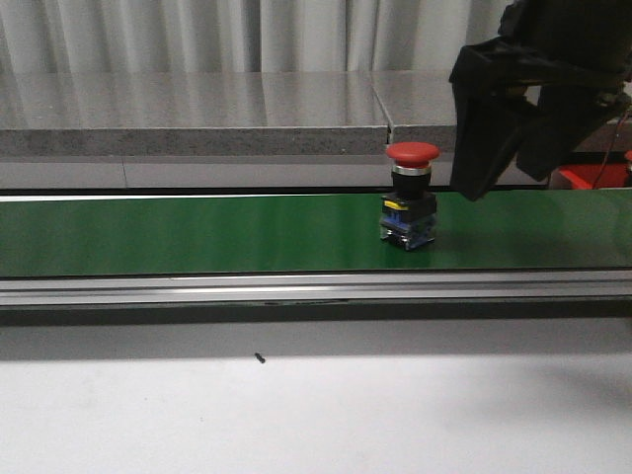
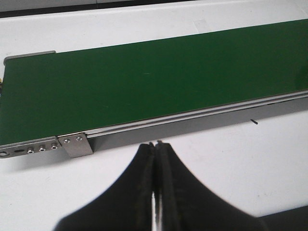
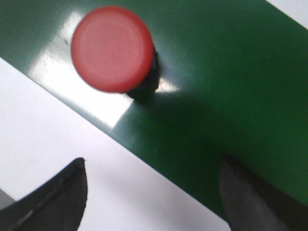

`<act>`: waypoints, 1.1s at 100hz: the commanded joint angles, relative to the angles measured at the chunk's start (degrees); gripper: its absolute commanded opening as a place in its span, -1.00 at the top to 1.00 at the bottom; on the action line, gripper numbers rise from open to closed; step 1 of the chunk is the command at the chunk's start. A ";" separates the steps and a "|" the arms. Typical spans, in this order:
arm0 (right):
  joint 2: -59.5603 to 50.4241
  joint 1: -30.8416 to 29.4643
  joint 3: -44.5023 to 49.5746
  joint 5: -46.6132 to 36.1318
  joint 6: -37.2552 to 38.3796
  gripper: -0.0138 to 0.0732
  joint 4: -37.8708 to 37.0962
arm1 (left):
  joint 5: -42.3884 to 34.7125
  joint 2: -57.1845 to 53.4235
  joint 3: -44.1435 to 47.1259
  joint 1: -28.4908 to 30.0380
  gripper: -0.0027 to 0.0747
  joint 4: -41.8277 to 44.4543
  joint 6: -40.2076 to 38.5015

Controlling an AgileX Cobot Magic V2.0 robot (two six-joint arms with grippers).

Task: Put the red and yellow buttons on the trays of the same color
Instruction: 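Lower the right gripper onto the red button on the belt and grasp, then carry the red button into the red tray and open the right gripper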

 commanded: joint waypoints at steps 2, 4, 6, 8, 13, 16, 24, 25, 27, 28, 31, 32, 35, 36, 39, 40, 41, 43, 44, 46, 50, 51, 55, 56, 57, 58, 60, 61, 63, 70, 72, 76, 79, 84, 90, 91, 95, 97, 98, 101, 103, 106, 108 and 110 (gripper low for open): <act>-0.25 0.56 -3.30 -2.28 -1.51 -0.61 1.12 | -3.36 0.24 -1.49 -0.46 0.98 -1.58 0.07; 0.00 0.60 -3.52 -2.57 -1.75 -0.61 1.30 | -3.36 0.24 -1.49 -0.46 0.98 -1.58 0.07; 0.27 0.66 -3.72 -2.82 -2.14 -0.61 1.58 | -3.36 0.24 -1.49 -0.46 0.98 -1.58 0.07; 0.48 0.66 -3.77 -3.02 -2.44 -0.61 1.93 | -3.36 0.24 -1.49 -0.46 0.98 -1.58 0.07; 0.83 0.70 -3.93 -3.57 -4.45 -0.61 3.17 | -3.36 0.24 -1.49 -0.46 0.98 -1.58 0.07; 1.01 0.70 -3.93 -3.83 -5.61 -0.61 4.05 | -3.36 0.24 -1.49 -0.46 0.98 -1.58 0.07; 1.70 0.70 -3.93 -5.15 -7.19 -0.61 5.45 | -3.36 0.24 -1.49 -0.46 0.98 -1.58 0.07; 1.82 0.70 -3.93 -5.32 -7.19 -0.61 5.44 | -3.36 0.24 -1.49 -0.46 0.98 -1.58 0.07; 2.05 0.70 -3.93 -5.86 -7.19 -0.61 5.51 | -3.36 0.24 -1.49 -0.46 0.98 -1.58 0.07; 2.11 0.70 -3.93 -6.04 -7.19 -0.60 5.51 | -3.36 0.24 -1.49 -0.46 0.98 -1.58 0.07; 2.37 0.70 -3.93 -6.79 -7.19 -0.60 5.72 | -3.36 0.24 -1.49 -0.46 0.98 -1.58 0.07; 2.49 0.70 -3.93 -6.95 -7.19 -0.58 5.71 | -3.36 0.24 -1.49 -0.46 0.98 -1.58 0.07; 2.75 0.70 -3.93 -7.54 -7.19 -0.55 5.71 | -3.36 0.24 -1.49 -0.46 0.98 -1.58 0.07; 2.86 0.70 -3.93 -7.89 -7.19 -0.54 5.80 | -3.36 0.24 -1.49 -0.46 0.98 -1.58 0.07; 3.13 0.70 -3.93 -8.46 -7.19 -0.47 5.96 | -3.36 0.24 -1.49 -0.46 0.98 -1.58 0.07; 3.13 0.70 -3.93 -8.68 -7.19 -0.45 5.97 | -3.36 0.24 -1.49 -0.46 0.98 -1.58 0.07; 3.27 0.70 -3.93 -8.80 -7.19 -0.44 5.97 | -3.36 0.24 -1.49 -0.46 0.98 -1.58 0.07; 3.38 0.70 -3.93 -9.00 -7.19 -0.38 6.02 | -3.36 0.24 -1.49 -0.46 0.98 -1.58 0.07; 3.41 0.70 -3.93 -9.09 -7.19 -0.34 6.02 | -3.36 0.24 -1.49 -0.46 0.98 -1.58 0.07; 3.50 0.70 -3.93 -9.29 -7.13 -0.28 6.02 | -3.36 0.24 -1.49 -0.46 0.98 -1.58 0.07; 3.66 0.70 -3.93 -9.58 -7.12 -0.17 6.02 | -3.36 0.24 -1.49 -0.46 0.98 -1.58 0.07; 3.66 0.70 -3.93 -9.73 -7.07 -0.13 6.02 | -3.36 0.24 -1.49 -0.46 0.98 -1.58 0.07; 3.75 0.70 -3.93 -10.18 -6.94 -0.01 6.02 | -3.36 0.24 -1.49 -0.46 0.98 -1.58 0.07; 3.75 0.70 -3.93 -10.27 -6.90 0.04 6.02 | -3.36 0.24 -1.49 -0.46 0.98 -1.58 0.07; 3.75 0.70 -3.93 -10.42 -6.83 0.07 6.02 | -3.36 0.24 -1.49 -0.46 0.98 -1.58 0.07; 3.75 0.70 -3.93 -10.50 -6.72 0.11 6.02 | -3.36 0.24 -1.49 -0.46 0.98 -1.58 0.07; 3.75 0.70 -3.93 -10.78 -6.49 0.19 6.02 | -3.36 0.24 -1.49 -0.46 0.98 -1.58 0.07; 3.75 0.70 -3.93 -10.92 -6.38 0.21 5.96 | -3.36 0.24 -1.49 -0.46 0.98 -1.58 0.07; 3.75 0.70 -3.93 -11.10 -6.02 0.28 5.96 | -3.36 0.24 -1.49 -0.46 0.98 -1.58 0.07; 3.75 0.64 -3.93 -11.72 -5.16 0.48 5.91 | -3.36 0.24 -1.49 -0.46 0.98 -1.58 0.07; 3.75 0.64 -3.93 -11.79 -5.10 0.52 5.91 | -3.36 0.24 -1.49 -0.46 0.98 -1.58 0.07; 3.67 0.53 -3.93 -11.79 -5.04 0.59 5.91 | -3.36 0.24 -1.49 -0.46 0.98 -1.58 0.07; 3.68 0.53 -3.93 -11.58 -4.97 0.64 5.91 | -3.36 0.24 -1.49 -0.46 0.98 -1.58 0.07; 3.30 0.30 -3.93 -11.23 -4.70 0.69 5.90 | -3.36 0.24 -1.49 -0.46 0.98 -1.58 0.07; 2.69 -0.61 -3.93 -10.96 -4.07 0.71 5.90 | -3.36 0.24 -1.49 -0.46 0.98 -1.58 0.07; 2.59 -0.76 -3.93 -10.96 -3.94 0.71 5.90 | -3.36 0.24 -1.49 -0.46 0.98 -1.58 0.07; 1.93 -1.98 -3.95 -11.04 -3.08 0.71 5.83 | -3.36 0.24 -1.49 -0.46 0.98 -1.58 0.07; 1.61 -2.74 -4.00 -11.09 -2.71 0.71 5.84 | -3.36 0.24 -1.49 -0.46 0.98 -1.58 0.07; 1.51 -3.01 -4.07 -11.09 -2.57 0.71 5.84 | -3.36 0.24 -1.49 -0.46 0.98 -1.58 0.07; 0.97 -4.17 -4.30 -11.00 -2.09 0.71 5.84 | -3.36 0.24 -1.49 -0.46 0.98 -1.58 0.07; 0.72 -5.14 -4.51 -10.93 -1.73 0.71 5.84 | -3.36 0.24 -1.49 -0.46 0.98 -1.58 0.07; 0.27 -6.93 -4.94 -10.79 -1.32 0.71 5.76 | -3.36 0.24 -1.49 -0.46 0.98 -1.58 0.07; 0.00 -7.67 -5.26 -10.63 -1.08 0.71 5.61 | -3.36 0.24 -1.49 -0.46 0.98 -1.58 0.07; -0.30 -8.81 -5.63 -10.48 -1.00 0.71 5.61 | -3.36 0.24 -1.49 -0.46 0.98 -1.58 0.07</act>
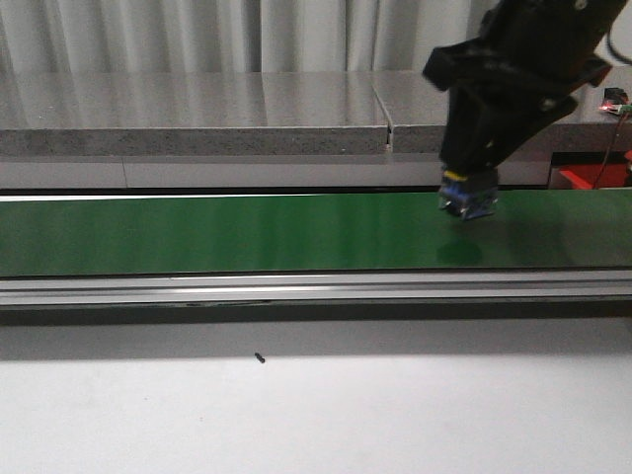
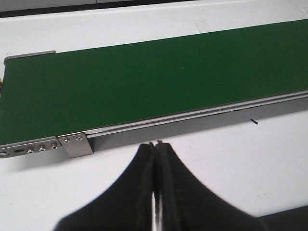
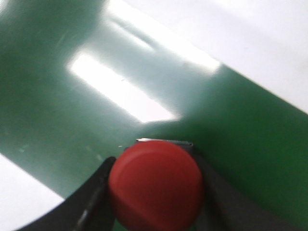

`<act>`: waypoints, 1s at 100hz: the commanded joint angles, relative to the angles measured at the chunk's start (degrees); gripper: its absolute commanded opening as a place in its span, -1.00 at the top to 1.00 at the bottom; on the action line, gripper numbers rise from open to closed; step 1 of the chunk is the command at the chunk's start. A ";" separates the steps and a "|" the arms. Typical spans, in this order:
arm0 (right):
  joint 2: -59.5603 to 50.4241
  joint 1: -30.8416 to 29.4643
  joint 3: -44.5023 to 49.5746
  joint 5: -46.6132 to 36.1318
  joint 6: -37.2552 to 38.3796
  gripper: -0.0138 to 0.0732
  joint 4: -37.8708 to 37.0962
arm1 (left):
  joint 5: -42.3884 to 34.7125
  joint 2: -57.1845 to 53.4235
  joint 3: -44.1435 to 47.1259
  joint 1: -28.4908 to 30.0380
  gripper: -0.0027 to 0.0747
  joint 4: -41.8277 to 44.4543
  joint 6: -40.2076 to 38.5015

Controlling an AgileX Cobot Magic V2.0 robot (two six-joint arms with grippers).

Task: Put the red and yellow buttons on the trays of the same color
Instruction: 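Carry the red button into the red tray and open the right gripper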

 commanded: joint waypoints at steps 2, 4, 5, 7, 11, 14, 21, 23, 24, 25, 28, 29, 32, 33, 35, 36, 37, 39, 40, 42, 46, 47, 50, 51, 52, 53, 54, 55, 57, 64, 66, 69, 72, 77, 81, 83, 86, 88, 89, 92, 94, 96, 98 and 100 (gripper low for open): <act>-4.23 -4.99 -3.17 -1.50 1.12 0.71 0.26 | -3.36 0.24 -1.49 -0.46 0.98 -1.58 0.07; -4.46 -6.21 -3.65 -1.34 1.12 0.71 0.26 | -3.36 0.24 -1.49 -0.46 0.98 -1.58 0.07; -4.53 -6.63 -3.81 -1.16 1.12 0.71 0.20 | -3.36 0.24 -1.49 -0.46 0.98 -1.58 0.07; -4.54 -7.90 -4.23 -0.89 1.12 0.71 0.21 | -3.36 0.24 -1.49 -0.46 0.98 -1.58 0.07; -4.58 -10.41 -5.15 -0.43 1.12 0.71 0.05 | -3.36 0.24 -1.49 -0.46 0.98 -1.58 0.07; -4.58 -12.08 -5.63 -0.15 1.12 0.71 -0.08 | -3.36 0.24 -1.49 -0.46 0.98 -1.58 0.07; -4.58 -16.42 -6.24 -0.42 1.12 0.71 -0.34 | -3.36 0.24 -1.49 -0.46 0.98 -1.58 0.07; -4.58 -17.76 -6.38 -0.60 1.12 0.71 -0.33 | -3.36 0.24 -1.49 -0.46 0.98 -1.58 0.07; -4.58 -18.63 -6.37 -0.88 1.12 0.71 -0.33 | -3.36 0.24 -1.49 -0.46 0.98 -1.58 0.07; -4.58 -19.06 -6.37 -1.00 1.12 0.71 -0.33 | -3.36 0.24 -1.49 -0.46 0.98 -1.58 0.07; -4.58 -20.74 -6.43 -1.65 1.12 0.71 -0.33 | -3.36 0.24 -1.49 -0.46 0.98 -1.58 0.07; -4.58 -21.59 -6.43 -1.80 1.12 0.71 -0.33 | -3.36 0.24 -1.49 -0.46 0.98 -1.58 0.07; -4.51 -23.31 -6.43 -2.52 1.12 0.71 -0.33 | -3.36 0.24 -1.49 -0.46 0.98 -1.58 0.07; -4.51 -23.74 -6.43 -2.91 1.12 0.71 -0.33 | -3.36 0.24 -1.49 -0.46 0.98 -1.58 0.07; -4.51 -24.98 -6.43 -3.42 1.12 0.71 -0.33 | -3.36 0.24 -1.49 -0.46 0.98 -1.58 0.07; -4.42 -25.79 -6.43 -3.57 1.12 0.71 -0.33 | -3.36 0.24 -1.49 -0.46 0.98 -1.58 0.07; -4.44 -26.19 -6.43 -3.72 1.12 0.71 -0.33 | -3.36 0.24 -1.49 -0.46 0.98 -1.58 0.07; -4.29 -27.37 -6.43 -4.16 1.12 0.71 -0.18 | -3.36 0.24 -1.49 -0.46 0.98 -1.58 0.07; -4.22 -27.75 -6.43 -4.39 1.12 0.71 -0.01 | -3.36 0.24 -1.49 -0.46 0.98 -1.58 0.07; -4.10 -28.94 -6.43 -4.59 1.12 0.71 0.15 | -3.36 0.24 -1.49 -0.46 0.98 -1.58 0.07; -3.74 -31.11 -6.43 -5.19 1.31 0.71 0.70 | -3.36 0.24 -1.49 -0.46 0.98 -1.58 0.07; -3.65 -31.45 -6.43 -5.39 1.41 0.71 0.87 | -3.36 0.24 -1.49 -0.46 0.98 -1.58 0.07; -3.17 -33.10 -6.50 -5.85 1.87 0.71 1.34 | -3.36 0.24 -1.49 -0.46 0.98 -1.58 0.07; -3.04 -33.41 -6.48 -5.96 2.05 0.71 1.44 | -3.36 0.24 -1.49 -0.46 0.98 -1.58 0.07; -2.87 -33.99 -6.48 -6.14 2.15 0.71 1.65 | -3.36 0.24 -1.49 -0.46 0.98 -1.58 0.07; -2.57 -34.26 -6.53 -6.22 2.16 0.71 1.78 | -3.36 0.24 -1.49 -0.46 0.98 -1.58 0.07; -2.42 -34.53 -6.60 -6.39 2.16 0.71 2.06 | -3.36 0.24 -1.49 -0.46 0.98 -1.58 0.07; -2.09 -35.05 -6.67 -6.45 2.16 0.71 2.07 | -3.36 0.24 -1.49 -0.46 0.98 -1.58 0.07; -1.51 -35.77 -6.86 -6.67 2.16 0.71 2.29 | -3.36 0.24 -1.49 -0.46 0.98 -1.58 0.07; 0.86 -37.59 -8.11 -6.62 2.16 0.71 2.43 | -3.36 0.24 -1.49 -0.46 0.98 -1.58 0.07; 1.38 -37.89 -8.45 -6.62 2.16 0.71 2.63 | -3.36 0.24 -1.49 -0.46 0.98 -1.58 0.07; 2.75 -38.40 -9.31 -6.51 2.16 0.71 2.79 | -3.36 0.24 -1.49 -0.46 0.98 -1.58 0.07; 3.84 -38.61 -10.13 -6.43 2.16 0.71 3.09 | -3.36 0.24 -1.49 -0.46 0.98 -1.58 0.07; 5.76 -38.91 -11.59 -6.43 2.16 0.71 3.34 | -3.36 0.24 -1.49 -0.46 0.98 -1.58 0.07; 7.35 -38.91 -12.92 -6.57 2.16 0.71 3.50 | -3.36 0.24 -1.49 -0.46 0.98 -1.58 0.07; 8.09 -38.91 -13.61 -6.63 2.16 0.71 3.65 | -3.36 0.24 -1.49 -0.46 0.98 -1.58 0.07; 9.08 -38.91 -14.56 -6.81 2.16 0.71 4.02 | -3.36 0.24 -1.49 -0.46 0.98 -1.58 0.07; 9.80 -38.91 -15.27 -6.88 2.16 0.71 4.29 | -3.36 0.24 -1.49 -0.46 0.98 -1.58 0.07; 10.01 -38.91 -15.53 -6.97 2.16 0.71 4.52 | -3.36 0.24 -1.49 -0.46 0.98 -1.58 0.07; 10.92 -38.91 -16.74 -7.19 2.16 0.71 5.04 | -3.36 0.24 -1.49 -0.46 0.98 -1.58 0.07; 11.59 -38.91 -17.25 -7.33 2.16 0.71 5.36 | -3.36 0.24 -1.49 -0.46 0.98 -1.58 0.07; 12.26 -38.91 -18.07 -7.33 2.16 0.71 5.58 | -3.36 0.24 -1.49 -0.46 0.98 -1.58 0.07; 12.98 -38.91 -18.91 -7.33 2.16 0.71 5.65 | -3.36 0.24 -1.49 -0.46 0.98 -1.58 0.07; 13.74 -38.91 -19.80 -7.33 2.16 0.71 5.70 | -3.36 0.24 -1.49 -0.46 0.98 -1.58 0.07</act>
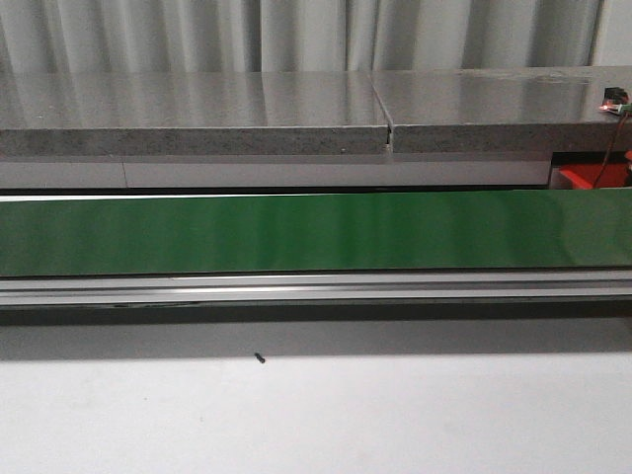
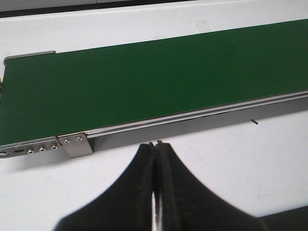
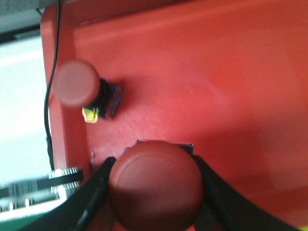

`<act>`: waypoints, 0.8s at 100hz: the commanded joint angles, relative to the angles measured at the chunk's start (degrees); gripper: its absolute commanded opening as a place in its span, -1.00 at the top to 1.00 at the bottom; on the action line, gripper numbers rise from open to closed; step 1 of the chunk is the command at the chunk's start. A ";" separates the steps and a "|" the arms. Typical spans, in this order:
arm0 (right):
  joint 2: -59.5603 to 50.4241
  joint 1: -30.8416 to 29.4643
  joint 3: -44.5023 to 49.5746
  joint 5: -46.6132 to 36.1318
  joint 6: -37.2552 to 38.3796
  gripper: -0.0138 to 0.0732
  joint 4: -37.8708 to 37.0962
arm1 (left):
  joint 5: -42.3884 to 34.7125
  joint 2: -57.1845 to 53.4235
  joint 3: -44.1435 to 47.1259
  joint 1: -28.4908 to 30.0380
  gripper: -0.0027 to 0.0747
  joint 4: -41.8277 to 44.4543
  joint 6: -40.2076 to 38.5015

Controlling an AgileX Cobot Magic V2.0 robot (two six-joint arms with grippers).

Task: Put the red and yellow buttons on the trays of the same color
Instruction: 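Carry the red button into the red tray and open the right gripper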

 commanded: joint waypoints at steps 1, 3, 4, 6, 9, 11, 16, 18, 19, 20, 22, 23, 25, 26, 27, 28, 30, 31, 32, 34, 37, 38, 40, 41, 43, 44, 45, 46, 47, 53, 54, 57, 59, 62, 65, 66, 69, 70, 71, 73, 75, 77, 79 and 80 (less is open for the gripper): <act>-0.64 -0.32 -4.96 -3.29 -0.01 0.71 1.94 | -3.36 0.24 -1.49 -0.46 0.98 -1.58 0.07; 0.16 -0.32 -5.85 -3.15 -0.01 0.71 1.94 | -3.36 0.24 -1.49 -0.46 0.98 -1.58 0.07; 0.70 -0.32 -6.44 -3.15 -0.01 0.71 1.94 | -3.36 0.24 -1.49 -0.46 0.98 -1.58 0.07; 1.22 -0.32 -7.33 -3.02 -0.01 0.71 1.94 | -3.36 0.24 -1.49 -0.46 0.98 -1.58 0.07; 2.57 -0.32 -8.51 -2.89 -0.01 0.71 1.94 | -3.36 0.24 -1.49 -0.46 0.98 -1.58 0.07; 3.36 -0.32 -9.36 -2.90 -0.01 0.71 1.94 | -3.36 0.24 -1.49 -0.46 0.98 -1.58 0.07; 5.11 -0.32 -11.31 -2.90 -0.01 0.71 1.99 | -3.36 0.24 -1.49 -0.46 0.98 -1.58 0.07; 5.82 -0.32 -12.12 -2.90 -0.01 0.71 1.99 | -3.36 0.24 -1.49 -0.46 0.98 -1.58 0.07; 6.05 -0.32 -12.38 -2.90 -0.01 0.71 1.99 | -3.36 0.24 -1.49 -0.46 0.98 -1.58 0.07; 6.28 -0.32 -12.90 -2.90 -0.01 0.71 1.99 | -3.36 0.24 -1.49 -0.46 0.98 -1.58 0.07; 7.00 -0.32 -13.39 -2.82 -0.01 0.71 1.99 | -3.36 0.24 -1.49 -0.46 0.98 -1.58 0.07; 7.43 -0.32 -13.88 -2.82 -0.01 0.71 1.99 | -3.36 0.24 -1.49 -0.46 0.98 -1.58 0.07; 8.08 -0.32 -14.57 -2.73 -0.01 0.71 1.99 | -3.36 0.24 -1.49 -0.46 0.98 -1.58 0.07; 8.29 -0.32 -14.79 -2.66 -0.01 0.71 1.99 | -3.36 0.24 -1.49 -0.46 0.98 -1.58 0.07; 8.50 -0.32 -15.22 -2.58 -0.01 0.71 1.99 | -3.36 0.24 -1.49 -0.46 0.98 -1.58 0.07; 8.94 -0.32 -15.44 -2.59 -0.01 0.71 1.99 | -3.36 0.24 -1.49 -0.46 0.98 -1.58 0.07; 9.54 -0.32 -16.04 -2.34 -0.01 0.71 1.99 | -3.36 0.24 -1.49 -0.46 0.98 -1.58 0.07; 9.76 -0.32 -16.23 -2.22 -0.01 0.71 1.99 | -3.36 0.24 -1.49 -0.46 0.98 -1.58 0.07; 10.12 -0.32 -16.66 -2.15 -0.01 0.71 1.99 | -3.36 0.24 -1.49 -0.46 0.98 -1.58 0.07; 10.46 -0.32 -17.18 -1.88 -0.01 0.71 1.99 | -3.36 0.24 -1.49 -0.46 0.98 -1.58 0.07; 11.37 -0.32 -17.86 -1.46 -0.01 0.71 2.05 | -3.36 0.24 -1.49 -0.46 0.98 -1.58 0.07; 11.54 -0.32 -17.98 -1.30 -0.01 0.71 2.05 | -3.36 0.24 -1.49 -0.46 0.98 -1.58 0.07; 12.01 -0.32 -18.37 -1.19 -0.01 0.71 2.05 | -3.36 0.24 -1.49 -0.46 0.98 -1.58 0.07; 12.14 -0.32 -18.60 -1.06 -0.01 0.71 2.05 | -3.36 0.24 -1.49 -0.46 0.98 -1.58 0.07; 12.57 -0.32 -18.79 -0.99 -0.01 0.71 2.05 | -3.36 0.24 -1.49 -0.46 0.98 -1.58 0.07; 12.85 -0.32 -18.96 -0.98 -0.01 0.71 2.05 | -3.36 0.24 -1.49 -0.46 0.98 -1.58 0.07; 12.94 -0.32 -19.03 -0.92 -0.01 0.71 2.05 | -3.36 0.24 -1.49 -0.46 0.98 -1.58 0.07; 13.13 -0.32 -19.14 -0.92 -0.01 0.71 2.05 | -3.36 0.24 -1.49 -0.46 0.98 -1.58 0.07; 13.26 -0.32 -19.19 -0.92 -0.01 0.71 2.05 | -3.36 0.24 -1.49 -0.46 0.98 -1.58 0.07; 14.10 -0.32 -19.56 -0.78 -0.01 0.71 1.99 | -3.36 0.24 -1.49 -0.46 0.98 -1.58 0.07; 14.19 -0.32 -19.56 -0.78 -0.01 0.71 1.99 | -3.36 0.24 -1.49 -0.46 0.98 -1.58 0.07; 14.56 -0.32 -19.56 -0.78 -0.01 0.71 1.99 | -3.36 0.24 -1.49 -0.46 0.98 -1.58 0.07; 14.65 -0.32 -19.56 -0.71 -0.01 0.71 1.99 | -3.36 0.24 -1.49 -0.46 0.98 -1.58 0.07; 14.96 -0.32 -19.56 -0.64 -0.01 0.71 1.99 | -3.36 0.24 -1.49 -0.46 0.98 -1.58 0.07; 15.23 -0.32 -19.56 -0.57 -0.01 0.71 1.99 | -3.36 0.24 -1.49 -0.46 0.98 -1.58 0.07; 15.23 -0.32 -19.56 -0.57 -0.01 0.71 1.93 | -3.36 0.24 -1.49 -0.46 0.98 -1.58 0.07; 15.42 -0.32 -19.56 -0.50 -0.06 0.71 1.93 | -3.36 0.24 -1.49 -0.46 0.98 -1.58 0.07; 15.50 -0.32 -19.56 -0.50 -0.06 0.71 1.93 | -3.36 0.24 -1.49 -0.46 0.98 -1.58 0.07; 15.50 -0.32 -19.56 -0.50 -0.06 0.71 1.93 | -3.36 0.24 -1.49 -0.46 0.98 -1.58 0.07; 15.49 -0.32 -19.56 -0.50 -0.06 0.71 1.93 | -3.36 0.24 -1.49 -0.46 0.98 -1.58 0.07; 15.49 -0.32 -19.56 -0.50 -0.06 0.71 1.93 | -3.36 0.24 -1.49 -0.46 0.98 -1.58 0.07; 15.49 -0.32 -19.56 -0.46 -0.06 0.69 1.93 | -3.36 0.24 -1.49 -0.46 0.98 -1.58 0.07; 15.49 -0.32 -19.56 -0.46 -0.10 0.67 1.93 | -3.36 0.24 -1.49 -0.46 0.98 -1.58 0.07; 15.49 -0.32 -19.56 -0.46 -0.10 0.66 1.93 | -3.36 0.24 -1.49 -0.46 0.98 -1.58 0.07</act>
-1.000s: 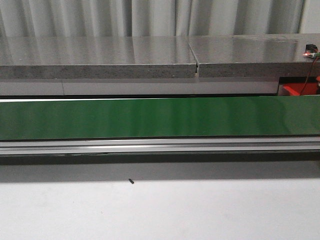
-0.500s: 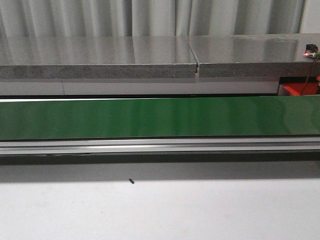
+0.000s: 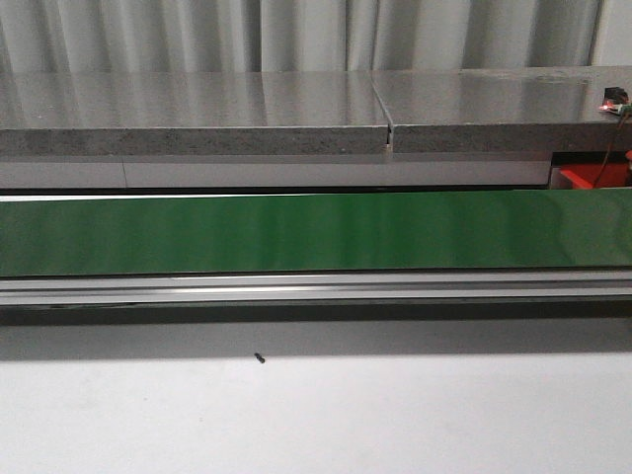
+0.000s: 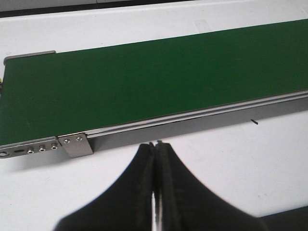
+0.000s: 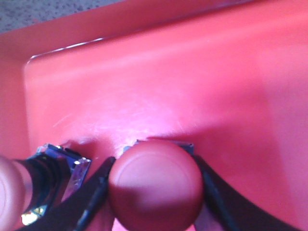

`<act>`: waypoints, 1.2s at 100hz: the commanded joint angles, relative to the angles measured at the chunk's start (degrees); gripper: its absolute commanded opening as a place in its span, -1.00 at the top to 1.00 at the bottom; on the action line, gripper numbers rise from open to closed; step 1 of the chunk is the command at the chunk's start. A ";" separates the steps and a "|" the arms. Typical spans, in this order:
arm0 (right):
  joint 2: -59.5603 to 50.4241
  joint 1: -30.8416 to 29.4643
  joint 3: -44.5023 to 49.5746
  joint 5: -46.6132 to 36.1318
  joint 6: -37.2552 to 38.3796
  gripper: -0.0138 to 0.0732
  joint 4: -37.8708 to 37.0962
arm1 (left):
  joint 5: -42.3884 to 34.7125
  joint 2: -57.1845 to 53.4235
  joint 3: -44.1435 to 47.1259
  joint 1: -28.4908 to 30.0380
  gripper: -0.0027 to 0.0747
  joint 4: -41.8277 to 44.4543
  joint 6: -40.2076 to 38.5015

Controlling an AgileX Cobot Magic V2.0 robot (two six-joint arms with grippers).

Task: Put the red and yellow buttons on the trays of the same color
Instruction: 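Carry the red button into the red tray and open the right gripper, then raise the right gripper back above the belt's far end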

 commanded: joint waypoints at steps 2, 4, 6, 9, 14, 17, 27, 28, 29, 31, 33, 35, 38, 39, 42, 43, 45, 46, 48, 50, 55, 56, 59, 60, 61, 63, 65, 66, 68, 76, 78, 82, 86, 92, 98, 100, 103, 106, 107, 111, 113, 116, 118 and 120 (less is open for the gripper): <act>-3.69 -0.32 -1.96 -1.51 -0.38 0.61 1.10 | -3.36 0.24 -1.49 -0.46 0.98 -1.58 0.07; -3.69 -0.32 -1.96 -1.45 -0.38 0.54 1.10 | -3.36 0.24 -1.49 -0.46 0.98 -1.58 0.07; -3.69 -0.32 -2.00 -1.39 -0.38 0.46 1.10 | -3.36 0.24 -1.49 -0.46 0.98 -1.58 0.07; -3.69 -0.32 -2.13 -1.04 -0.38 0.33 1.10 | -3.36 0.24 -1.49 -0.46 0.98 -1.58 0.07; -3.69 -0.32 -2.25 -0.69 -0.38 0.05 1.10 | -3.36 0.24 -1.49 -0.46 0.98 -1.58 0.07; -3.76 -0.32 -2.24 -0.69 -0.38 -0.16 1.10 | -3.36 0.24 -1.49 -0.46 0.98 -1.58 0.07; -4.77 -0.32 -2.24 -0.86 -0.38 -0.59 0.73 | -3.36 0.24 -1.49 -0.46 0.98 -1.58 0.07; -4.78 -0.32 -2.24 -0.92 -0.38 -0.60 0.65 | -3.36 0.24 -1.49 -0.46 0.98 -1.58 0.07; -4.93 -0.32 -2.24 -0.92 -0.38 -0.62 0.65 | -3.36 0.24 -1.49 -0.46 0.98 -1.58 0.07; -5.16 -0.32 -2.24 -1.06 -0.38 -0.63 0.65 | -3.36 0.24 -1.49 -0.46 0.98 -1.58 0.07; -5.61 -0.32 -2.24 -1.06 -0.38 -0.63 0.65 | -3.36 0.24 -1.49 -0.46 0.98 -1.58 0.07; -6.00 -0.32 -2.24 -1.00 -0.38 -0.63 0.60 | -3.36 0.24 -1.49 -0.46 0.98 -1.58 0.07; -6.40 -0.32 -2.24 -0.86 -0.38 -0.61 0.60 | -3.36 0.24 -1.49 -0.46 0.98 -1.58 0.07; -6.81 -0.32 -2.24 -0.85 -0.38 -0.61 0.53 | -3.36 0.24 -1.49 -0.46 0.98 -1.58 0.07; -7.29 -0.32 -2.18 -0.41 -0.38 -0.59 0.46 | -3.36 0.24 -1.49 -0.46 0.98 -1.58 0.07; -7.39 -0.32 -2.18 -0.32 -0.38 -0.58 0.46 | -3.36 0.24 -1.49 -0.46 0.98 -1.58 0.07; -7.89 -0.32 -2.18 -0.06 -0.38 -0.56 0.37 | -3.36 0.24 -1.49 -0.46 0.98 -1.58 0.07; -8.18 -0.32 -2.18 0.03 -0.38 -0.55 0.36 | -3.36 0.24 -1.49 -0.46 0.98 -1.58 0.07; -8.47 -0.32 -2.18 0.36 -0.38 -0.54 0.31 | -3.36 0.24 -1.49 -0.46 0.98 -1.58 0.07; -8.77 -0.32 -2.18 0.67 -0.38 -0.52 0.31 | -3.36 0.24 -1.49 -0.46 0.98 -1.58 0.07; -9.91 -0.32 -2.05 1.38 -0.38 -0.46 0.31 | -3.36 0.24 -1.49 -0.46 0.98 -1.58 0.07; -10.07 -0.32 -1.99 1.59 -0.38 -0.46 0.31 | -3.36 0.24 -1.49 -0.46 0.98 -1.58 0.07; -10.78 -0.32 -1.71 1.82 -0.38 -0.42 0.31 | -3.36 0.24 -1.49 -0.46 0.98 -1.58 0.07; -11.15 -0.27 -1.48 1.89 -0.38 -0.41 0.31 | -3.36 0.24 -1.49 -0.46 0.98 -1.58 0.07; -11.35 -0.27 -1.37 1.89 -0.38 -0.40 0.31 | -3.36 0.24 -1.49 -0.46 0.98 -1.58 0.07; -12.02 -0.21 -1.00 1.89 -0.38 -0.39 0.31 | -3.36 0.24 -1.49 -0.46 0.98 -1.58 0.07; -12.68 -0.21 -0.53 1.89 -0.44 -0.37 0.31 | -3.36 0.24 -1.49 -0.46 0.98 -1.58 0.07; -12.93 -0.21 -0.38 1.89 -0.44 -0.36 0.26 | -3.36 0.24 -1.49 -0.46 0.98 -1.58 0.07; -13.64 -0.21 0.13 1.89 -0.44 -0.35 0.26 | -3.36 0.24 -1.49 -0.46 0.98 -1.58 0.07; -16.79 -0.21 2.80 1.77 -0.44 -0.34 0.26 | -3.36 0.24 -1.49 -0.46 0.98 -1.58 0.07; -17.37 -0.14 3.61 1.63 -0.44 -0.34 0.26 | -3.36 0.24 -1.49 -0.46 0.98 -1.58 0.07; -19.22 0.05 5.14 1.00 -0.44 -0.34 0.26 | -3.36 0.24 -1.49 -0.46 0.98 -1.58 0.07; -21.18 0.27 7.15 0.33 -0.48 -0.34 0.18 | -3.36 0.24 -1.49 -0.46 0.98 -1.58 0.07; -23.96 0.88 10.30 -0.95 -0.62 -0.34 0.12 | -3.36 0.24 -1.49 -0.46 0.98 -1.58 0.07; -27.16 1.58 13.26 -2.30 -0.83 -0.34 0.00 | -3.36 0.24 -1.49 -0.46 0.98 -1.58 0.07; -28.26 1.88 14.38 -2.57 -0.83 -0.34 0.00 | -3.36 0.24 -1.49 -0.46 0.98 -1.58 0.07; -29.76 2.30 15.89 -3.16 -0.83 -0.34 0.00 | -3.36 0.24 -1.49 -0.46 0.98 -1.58 0.07; -31.24 2.94 17.75 -3.50 -0.83 -0.34 0.00 | -3.36 0.24 -1.49 -0.46 0.98 -1.58 0.07; -31.97 3.08 18.10 -3.51 -0.83 -0.34 0.00 | -3.36 0.24 -1.49 -0.46 0.98 -1.58 0.07; -34.22 3.90 20.22 -3.75 -0.83 -0.34 0.00 | -3.36 0.24 -1.49 -0.46 0.98 -1.58 0.07; -34.96 4.39 21.24 -3.81 -0.83 -0.33 0.00 | -3.36 0.24 -1.49 -0.46 0.98 -1.58 0.07; -36.75 5.03 22.52 -3.80 -0.83 -0.31 0.00 | -3.36 0.24 -1.49 -0.46 0.98 -1.58 0.07; -37.83 5.50 23.41 -3.63 -0.83 -0.28 0.00 | -3.36 0.24 -1.49 -0.46 0.98 -1.58 0.07; -38.55 5.98 24.31 -3.31 -0.83 -0.23 0.00 | -3.36 0.24 -1.49 -0.46 0.98 -1.58 0.07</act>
